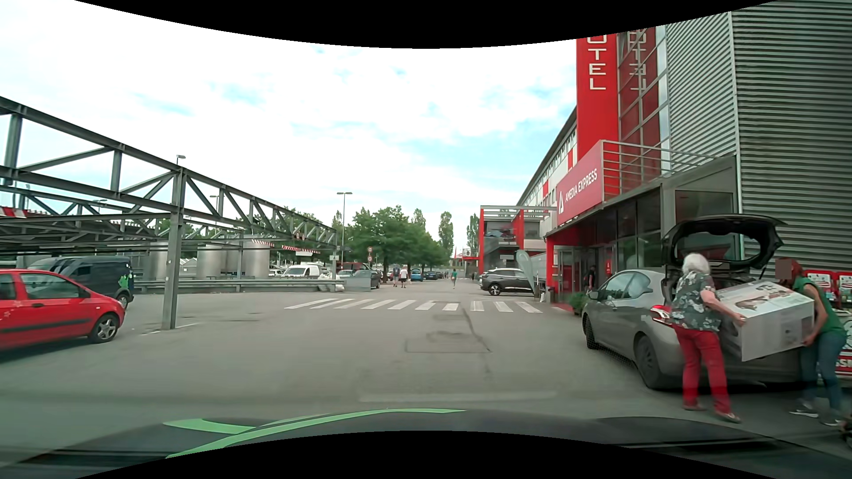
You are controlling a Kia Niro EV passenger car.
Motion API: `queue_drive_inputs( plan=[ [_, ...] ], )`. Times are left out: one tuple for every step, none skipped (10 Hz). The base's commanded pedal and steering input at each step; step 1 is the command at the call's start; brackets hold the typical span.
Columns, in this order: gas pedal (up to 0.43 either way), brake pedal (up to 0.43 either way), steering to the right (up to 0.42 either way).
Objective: Follow the waypoints while adhering to traffic rules and regulations
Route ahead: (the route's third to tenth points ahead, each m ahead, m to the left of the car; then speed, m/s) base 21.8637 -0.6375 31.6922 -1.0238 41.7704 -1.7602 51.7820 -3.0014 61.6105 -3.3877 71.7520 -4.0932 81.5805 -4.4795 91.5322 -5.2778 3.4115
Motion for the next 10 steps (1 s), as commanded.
queue_drive_inputs(
  plan=[
    [0.028,0.000,0.005],
    [0.028,0.000,0.009],
    [0.028,0.000,0.011],
    [0.028,0.000,0.014],
    [0.028,0.000,0.019],
    [0.020,0.000,0.024],
    [0.020,0.000,0.026],
    [0.020,0.000,0.028],
    [0.020,0.000,0.029],
    [0.020,0.000,0.029]
  ],
)
